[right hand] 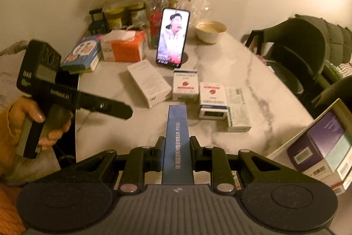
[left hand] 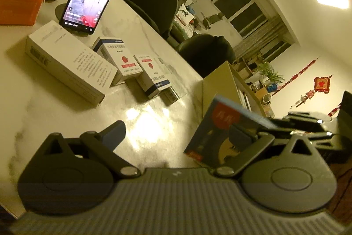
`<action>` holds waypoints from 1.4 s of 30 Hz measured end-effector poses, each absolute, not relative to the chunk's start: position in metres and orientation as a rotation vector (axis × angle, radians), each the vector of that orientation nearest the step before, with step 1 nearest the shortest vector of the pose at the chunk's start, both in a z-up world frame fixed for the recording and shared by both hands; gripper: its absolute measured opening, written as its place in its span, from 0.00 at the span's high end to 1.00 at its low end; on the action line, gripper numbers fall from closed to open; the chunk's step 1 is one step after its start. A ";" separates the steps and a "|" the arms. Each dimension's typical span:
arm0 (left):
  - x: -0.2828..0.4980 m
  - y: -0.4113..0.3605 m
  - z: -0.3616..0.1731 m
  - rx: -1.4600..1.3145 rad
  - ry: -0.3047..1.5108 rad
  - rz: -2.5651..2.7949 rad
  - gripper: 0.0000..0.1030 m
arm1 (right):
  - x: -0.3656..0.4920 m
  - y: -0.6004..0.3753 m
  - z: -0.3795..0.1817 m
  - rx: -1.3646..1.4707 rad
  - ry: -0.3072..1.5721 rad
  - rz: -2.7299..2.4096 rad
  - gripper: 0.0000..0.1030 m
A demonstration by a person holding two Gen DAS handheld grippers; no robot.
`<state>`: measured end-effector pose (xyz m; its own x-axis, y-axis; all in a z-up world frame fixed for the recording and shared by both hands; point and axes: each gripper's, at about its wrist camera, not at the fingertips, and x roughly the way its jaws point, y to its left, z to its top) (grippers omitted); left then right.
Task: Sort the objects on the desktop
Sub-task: 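Lift the blue fever-patch box upright with the right gripper, then carry the blue fever-patch box with the right gripper over the tall box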
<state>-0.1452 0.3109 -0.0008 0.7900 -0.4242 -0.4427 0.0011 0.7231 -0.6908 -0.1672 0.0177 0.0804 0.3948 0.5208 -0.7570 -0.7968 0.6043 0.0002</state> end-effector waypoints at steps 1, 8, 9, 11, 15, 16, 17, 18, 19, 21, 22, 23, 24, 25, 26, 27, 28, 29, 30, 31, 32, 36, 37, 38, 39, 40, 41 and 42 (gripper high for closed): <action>-0.145 0.311 -0.001 -0.734 0.628 -0.254 0.02 | -0.166 0.015 0.084 -0.386 0.788 0.858 0.76; -0.142 0.307 -0.002 -0.730 0.635 -0.266 0.01 | -0.163 -0.003 0.110 -0.342 0.728 0.811 0.76; -0.142 0.307 -0.002 -0.730 0.636 -0.268 0.01 | -0.163 -0.005 0.113 -0.337 0.720 0.804 0.76; -0.141 0.306 -0.002 -0.730 0.637 -0.272 0.01 | -0.161 -0.011 0.121 -0.328 0.701 0.786 0.76; -0.140 0.304 -0.003 -0.730 0.641 -0.279 0.01 | -0.158 -0.023 0.134 -0.306 0.669 0.746 0.76; -0.140 0.304 -0.003 -0.731 0.642 -0.280 0.01 | -0.157 -0.027 0.138 -0.300 0.661 0.736 0.76; -0.140 0.304 -0.003 -0.731 0.643 -0.280 0.01 | -0.156 -0.031 0.141 -0.294 0.654 0.724 0.76; -0.140 0.305 -0.004 -0.732 0.643 -0.281 0.01 | -0.155 -0.035 0.144 -0.288 0.646 0.712 0.76; -0.140 0.305 -0.004 -0.732 0.644 -0.281 0.01 | -0.154 -0.039 0.147 -0.284 0.639 0.699 0.76; -0.140 0.305 -0.004 -0.733 0.644 -0.281 0.01 | -0.152 -0.045 0.151 -0.277 0.630 0.677 0.76; -0.140 0.305 -0.004 -0.733 0.645 -0.282 0.01 | -0.151 -0.049 0.153 -0.274 0.627 0.666 0.76; -0.140 0.304 -0.004 -0.733 0.645 -0.283 0.01 | -0.150 -0.052 0.154 -0.271 0.625 0.656 0.76; -0.139 0.304 -0.004 -0.734 0.646 -0.284 0.01 | -0.149 -0.055 0.155 -0.267 0.624 0.645 0.76; -0.139 0.304 -0.004 -0.734 0.647 -0.285 0.01 | -0.147 -0.058 0.155 -0.264 0.622 0.633 0.76; -0.139 0.304 -0.004 -0.733 0.648 -0.286 0.01 | -0.145 -0.061 0.155 -0.260 0.621 0.621 0.76; -0.139 0.304 -0.004 -0.733 0.649 -0.287 0.01 | -0.143 -0.064 0.155 -0.257 0.621 0.608 0.76; -0.139 0.304 -0.005 -0.733 0.650 -0.287 0.01 | -0.142 -0.067 0.155 -0.253 0.622 0.594 0.76; -0.138 0.304 -0.005 -0.734 0.651 -0.288 0.01 | -0.140 -0.071 0.155 -0.248 0.623 0.580 0.76; -0.138 0.304 -0.005 -0.734 0.651 -0.288 0.01 | -0.138 -0.075 0.155 -0.245 0.624 0.566 0.76; -0.138 0.304 -0.006 -0.735 0.652 -0.288 0.01 | -0.136 -0.079 0.154 -0.241 0.625 0.548 0.76; -0.138 0.304 -0.006 -0.735 0.653 -0.288 0.01 | -0.134 -0.084 0.154 -0.236 0.626 0.531 0.76; -0.136 0.303 -0.006 -0.734 0.658 -0.291 0.01 | -0.126 -0.100 0.152 -0.208 0.635 0.479 0.76; -0.136 0.303 -0.007 -0.733 0.659 -0.293 0.01 | -0.124 -0.104 0.151 -0.203 0.637 0.467 0.76; -0.135 0.302 -0.006 -0.732 0.660 -0.294 0.01 | -0.123 -0.108 0.150 -0.199 0.638 0.455 0.76; -0.135 0.302 -0.006 -0.731 0.661 -0.295 0.01 | -0.121 -0.111 0.150 -0.194 0.640 0.445 0.76; -0.134 0.301 -0.006 -0.730 0.662 -0.296 0.01 | -0.120 -0.115 0.149 -0.189 0.641 0.435 0.76; -0.134 0.301 -0.006 -0.729 0.663 -0.297 0.01 | -0.119 -0.118 0.149 -0.184 0.642 0.425 0.76; -0.133 0.300 -0.006 -0.728 0.663 -0.298 0.01 | -0.117 -0.122 0.148 -0.178 0.643 0.415 0.76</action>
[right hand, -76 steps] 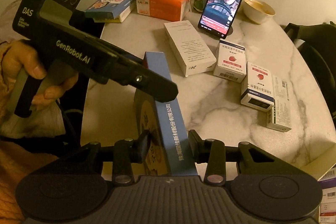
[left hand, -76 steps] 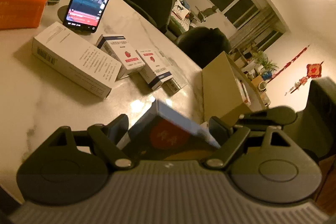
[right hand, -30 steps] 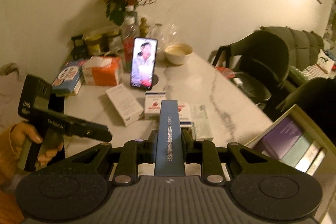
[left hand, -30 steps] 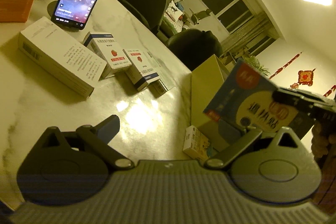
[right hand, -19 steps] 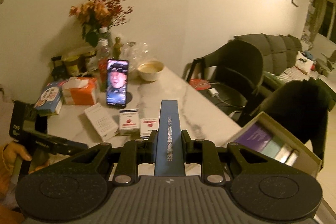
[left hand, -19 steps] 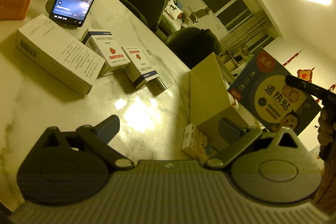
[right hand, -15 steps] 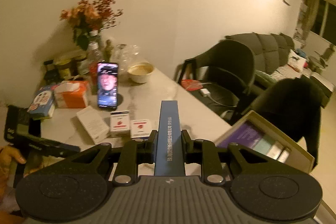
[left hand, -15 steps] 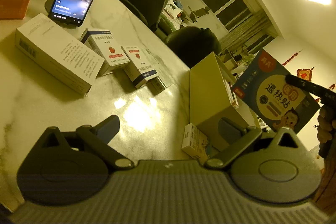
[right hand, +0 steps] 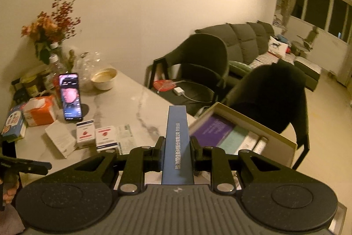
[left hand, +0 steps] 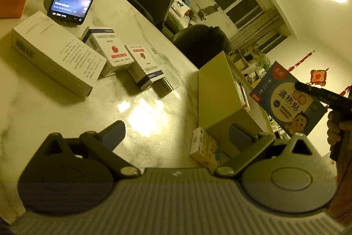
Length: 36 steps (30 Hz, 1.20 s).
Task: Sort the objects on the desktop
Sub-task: 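Carry the blue fever-patch box with the right gripper over the tall box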
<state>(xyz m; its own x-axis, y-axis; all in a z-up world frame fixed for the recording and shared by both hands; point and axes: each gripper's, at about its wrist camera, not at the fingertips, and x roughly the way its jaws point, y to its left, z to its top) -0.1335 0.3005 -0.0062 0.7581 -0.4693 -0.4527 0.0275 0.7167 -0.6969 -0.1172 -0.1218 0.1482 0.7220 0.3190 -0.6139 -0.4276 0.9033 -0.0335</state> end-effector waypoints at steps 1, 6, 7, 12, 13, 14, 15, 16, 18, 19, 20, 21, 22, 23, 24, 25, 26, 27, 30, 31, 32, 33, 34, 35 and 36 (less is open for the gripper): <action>-0.133 0.300 -0.006 -0.728 0.664 -0.299 0.01 | -0.116 -0.125 0.148 -0.172 0.644 0.404 0.76; -0.130 0.297 -0.007 -0.725 0.671 -0.305 0.01 | -0.110 -0.140 0.144 -0.156 0.648 0.352 0.76; -0.130 0.297 -0.007 -0.724 0.672 -0.306 0.01 | -0.109 -0.143 0.143 -0.153 0.649 0.343 0.76; -0.128 0.296 -0.007 -0.722 0.676 -0.309 0.01 | -0.105 -0.158 0.141 -0.142 0.650 0.285 0.76; -0.127 0.296 -0.008 -0.723 0.677 -0.309 0.01 | -0.104 -0.162 0.140 -0.138 0.650 0.271 0.76; -0.127 0.295 -0.008 -0.723 0.678 -0.309 0.01 | -0.102 -0.164 0.140 -0.137 0.649 0.259 0.76; -0.127 0.295 -0.008 -0.723 0.679 -0.310 0.01 | -0.101 -0.168 0.139 -0.134 0.649 0.245 0.76; -0.127 0.295 -0.008 -0.722 0.680 -0.311 0.01 | -0.100 -0.171 0.139 -0.131 0.648 0.232 0.76; -0.126 0.294 -0.008 -0.721 0.681 -0.313 0.01 | -0.099 -0.177 0.137 -0.125 0.649 0.210 0.76; -0.126 0.294 -0.008 -0.721 0.681 -0.314 0.01 | -0.098 -0.180 0.136 -0.123 0.649 0.198 0.76; -0.126 0.293 -0.008 -0.721 0.682 -0.315 0.01 | -0.097 -0.182 0.135 -0.122 0.649 0.186 0.76; -0.126 0.293 -0.008 -0.721 0.682 -0.316 0.01 | -0.096 -0.185 0.134 -0.121 0.648 0.173 0.76; -0.126 0.293 -0.008 -0.721 0.682 -0.316 0.01 | -0.095 -0.187 0.133 -0.120 0.648 0.160 0.76; -0.126 0.293 -0.008 -0.723 0.682 -0.316 0.01 | -0.093 -0.189 0.132 -0.120 0.647 0.144 0.76; -0.126 0.294 -0.008 -0.723 0.682 -0.315 0.01 | -0.092 -0.192 0.131 -0.120 0.646 0.128 0.76; -0.125 0.294 -0.009 -0.724 0.683 -0.315 0.01 | -0.090 -0.194 0.129 -0.120 0.646 0.114 0.76; -0.124 0.293 -0.009 -0.724 0.684 -0.314 0.01 | -0.089 -0.196 0.128 -0.122 0.647 0.100 0.76; -0.124 0.293 -0.009 -0.723 0.685 -0.315 0.01 | -0.088 -0.198 0.127 -0.120 0.648 0.088 0.76; -0.124 0.292 -0.009 -0.723 0.687 -0.317 0.01 | -0.082 -0.204 0.121 -0.111 0.652 0.060 0.76; -0.124 0.292 -0.009 -0.722 0.688 -0.318 0.01 | -0.080 -0.206 0.119 -0.105 0.654 0.050 0.76; -0.124 0.291 -0.009 -0.721 0.688 -0.319 0.01 | -0.077 -0.207 0.117 -0.099 0.655 0.040 0.76; -0.124 0.291 -0.009 -0.721 0.688 -0.321 0.01 | -0.075 -0.208 0.115 -0.097 0.655 0.029 0.76; -0.124 0.290 -0.009 -0.720 0.688 -0.322 0.01 | -0.071 -0.209 0.112 -0.096 0.655 0.013 0.76; -0.124 0.290 -0.009 -0.720 0.688 -0.323 0.01 | -0.067 -0.210 0.109 -0.098 0.657 0.000 0.76; -0.125 0.290 -0.009 -0.719 0.689 -0.323 0.01 | -0.063 -0.210 0.105 -0.096 0.659 -0.013 0.76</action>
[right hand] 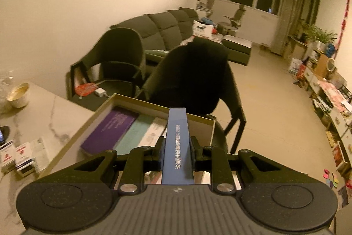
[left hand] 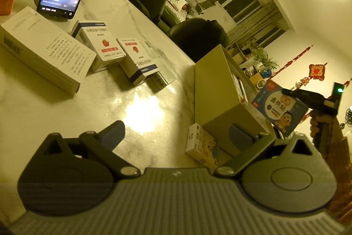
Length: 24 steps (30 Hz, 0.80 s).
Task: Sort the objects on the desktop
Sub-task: 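Carry the blue fever-patch box with the right gripper over the tall box, then lower the blue fever-patch box into the tall box beside the white boxes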
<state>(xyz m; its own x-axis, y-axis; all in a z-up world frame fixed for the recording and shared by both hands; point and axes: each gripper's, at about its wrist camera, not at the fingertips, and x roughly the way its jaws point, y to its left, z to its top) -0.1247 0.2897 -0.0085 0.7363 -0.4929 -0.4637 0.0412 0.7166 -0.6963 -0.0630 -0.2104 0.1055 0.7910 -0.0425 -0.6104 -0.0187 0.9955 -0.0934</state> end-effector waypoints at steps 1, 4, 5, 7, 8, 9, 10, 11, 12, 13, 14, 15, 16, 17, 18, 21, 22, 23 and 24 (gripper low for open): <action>-0.125 0.290 -0.008 -0.719 0.689 -0.322 0.01 | -0.059 -0.211 0.101 -0.093 0.662 -0.025 0.76; -0.126 0.291 -0.009 -0.719 0.689 -0.315 0.01 | -0.045 -0.213 0.089 -0.067 0.672 -0.053 0.76; -0.127 0.291 -0.009 -0.720 0.689 -0.312 0.01 | -0.042 -0.213 0.085 -0.060 0.670 -0.063 0.76; -0.127 0.292 -0.009 -0.721 0.691 -0.307 0.01 | -0.032 -0.213 0.077 -0.045 0.673 -0.083 0.76; -0.128 0.293 -0.010 -0.722 0.692 -0.305 0.01 | -0.028 -0.213 0.073 -0.038 0.675 -0.092 0.76; -0.128 0.293 -0.010 -0.722 0.693 -0.303 0.01 | -0.025 -0.213 0.069 -0.033 0.677 -0.102 0.76; -0.128 0.294 -0.010 -0.723 0.694 -0.302 0.01 | -0.021 -0.213 0.065 -0.029 0.679 -0.114 0.76; -0.128 0.294 -0.011 -0.724 0.695 -0.300 0.01 | -0.018 -0.213 0.063 -0.029 0.678 -0.125 0.76; -0.127 0.294 -0.011 -0.724 0.696 -0.300 0.01 | -0.015 -0.212 0.058 -0.033 0.679 -0.138 0.76; -0.127 0.294 -0.011 -0.725 0.696 -0.300 0.01 | -0.012 -0.212 0.055 -0.035 0.680 -0.149 0.76; -0.127 0.294 -0.011 -0.725 0.696 -0.301 0.01 | -0.010 -0.212 0.052 -0.031 0.684 -0.157 0.76; -0.127 0.294 -0.012 -0.725 0.696 -0.301 0.01 | -0.007 -0.213 0.048 -0.027 0.688 -0.165 0.76; -0.127 0.294 -0.012 -0.725 0.697 -0.301 0.01 | -0.004 -0.213 0.045 -0.022 0.691 -0.173 0.76; -0.127 0.294 -0.012 -0.725 0.698 -0.301 0.01 | -0.003 -0.214 0.042 -0.015 0.697 -0.180 0.76; -0.127 0.294 -0.012 -0.725 0.699 -0.300 0.01 | -0.001 -0.215 0.038 -0.012 0.705 -0.185 0.76; -0.126 0.294 -0.013 -0.726 0.701 -0.298 0.01 | 0.002 -0.216 0.029 -0.008 0.715 -0.198 0.76; -0.126 0.294 -0.013 -0.726 0.702 -0.298 0.01 | 0.003 -0.217 0.026 -0.007 0.716 -0.201 0.76; -0.125 0.294 -0.013 -0.725 0.702 -0.298 0.01 | 0.003 -0.216 0.025 -0.014 0.718 -0.204 0.76; -0.125 0.293 -0.014 -0.725 0.703 -0.300 0.01 | 0.002 -0.215 0.025 -0.015 0.718 -0.202 0.76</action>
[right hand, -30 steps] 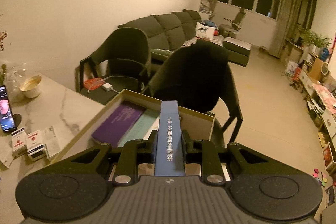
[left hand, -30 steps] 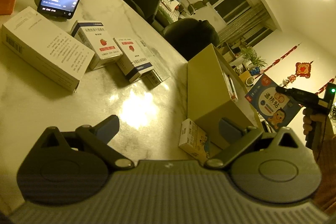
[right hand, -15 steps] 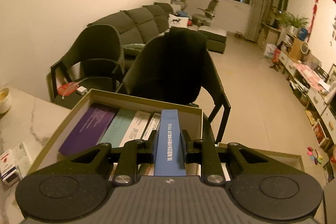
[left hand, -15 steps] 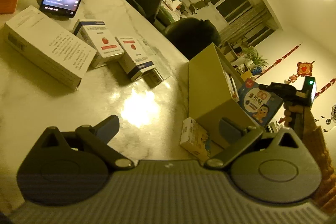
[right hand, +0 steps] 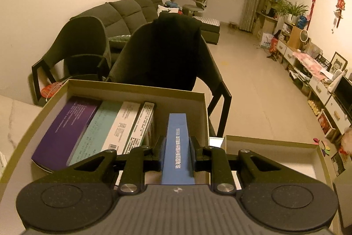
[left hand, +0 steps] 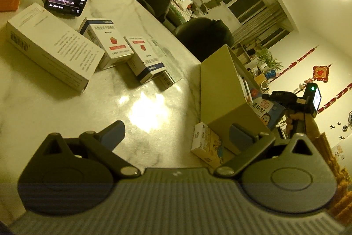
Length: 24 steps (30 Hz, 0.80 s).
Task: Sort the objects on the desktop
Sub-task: 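Lower the blue fever-patch box into the tall box beside the white boxes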
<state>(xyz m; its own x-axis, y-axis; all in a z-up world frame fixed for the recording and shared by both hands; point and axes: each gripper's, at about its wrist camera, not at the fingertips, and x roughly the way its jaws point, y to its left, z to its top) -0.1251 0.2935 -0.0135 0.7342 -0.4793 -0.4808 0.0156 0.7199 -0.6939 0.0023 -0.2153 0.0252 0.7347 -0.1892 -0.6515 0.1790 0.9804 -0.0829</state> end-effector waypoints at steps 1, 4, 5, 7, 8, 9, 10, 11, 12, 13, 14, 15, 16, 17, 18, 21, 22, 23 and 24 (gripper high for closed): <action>-0.125 0.293 -0.014 -0.725 0.703 -0.302 0.01 | 0.003 -0.215 0.024 -0.020 0.720 -0.202 0.76; -0.125 0.291 -0.014 -0.723 0.705 -0.309 0.01 | 0.002 -0.213 0.023 -0.049 0.726 -0.202 0.76; -0.125 0.290 -0.014 -0.722 0.706 -0.311 0.01 | 0.002 -0.212 0.022 -0.063 0.727 -0.203 0.76; -0.125 0.289 -0.014 -0.721 0.707 -0.313 0.01 | -0.001 -0.211 0.021 -0.080 0.732 -0.203 0.76; -0.126 0.289 -0.014 -0.721 0.706 -0.313 0.01 | -0.001 -0.211 0.021 -0.084 0.737 -0.201 0.76; -0.126 0.289 -0.014 -0.721 0.706 -0.314 0.01 | -0.001 -0.211 0.020 -0.087 0.747 -0.199 0.76; -0.126 0.289 -0.014 -0.721 0.705 -0.315 0.01 | -0.001 -0.211 0.019 -0.092 0.762 -0.196 0.76; -0.126 0.289 -0.014 -0.721 0.705 -0.315 0.01 | -0.002 -0.210 0.017 -0.099 0.771 -0.196 0.76; -0.126 0.289 -0.014 -0.721 0.705 -0.316 0.01 | -0.002 -0.210 0.015 -0.109 0.780 -0.195 0.76; -0.127 0.289 -0.014 -0.720 0.704 -0.316 0.01 | -0.004 -0.210 0.014 -0.118 0.777 -0.192 0.76; -0.127 0.289 -0.013 -0.719 0.704 -0.317 0.01 | -0.005 -0.209 0.013 -0.131 0.771 -0.192 0.76; -0.127 0.289 -0.013 -0.718 0.704 -0.317 0.01 | -0.005 -0.209 0.013 -0.137 0.772 -0.193 0.76; -0.127 0.289 -0.013 -0.719 0.703 -0.318 0.01 | -0.006 -0.209 0.013 -0.143 0.773 -0.193 0.76; -0.127 0.289 -0.013 -0.719 0.702 -0.319 0.01 | -0.006 -0.209 0.014 -0.143 0.776 -0.190 0.76; -0.128 0.289 -0.013 -0.719 0.702 -0.320 0.01 | -0.006 -0.208 0.014 -0.147 0.777 -0.186 0.76; -0.128 0.289 -0.013 -0.719 0.702 -0.321 0.01 | -0.008 -0.205 0.018 -0.177 0.775 -0.171 0.75; -0.128 0.289 -0.013 -0.719 0.702 -0.322 0.01 | -0.009 -0.204 0.019 -0.189 0.774 -0.165 0.74; -0.128 0.289 -0.013 -0.720 0.702 -0.323 0.01 | -0.010 -0.203 0.020 -0.202 0.774 -0.158 0.74; -0.128 0.289 -0.013 -0.720 0.702 -0.324 0.01 | -0.011 -0.202 0.021 -0.216 0.773 -0.151 0.74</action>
<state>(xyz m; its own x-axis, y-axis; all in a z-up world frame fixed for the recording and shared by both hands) -0.1278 0.2886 -0.0132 0.7280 -0.4969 -0.4723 0.0367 0.7162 -0.6969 -0.0111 -0.2021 0.0213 0.7067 -0.2142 -0.6743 0.0562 0.9670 -0.2483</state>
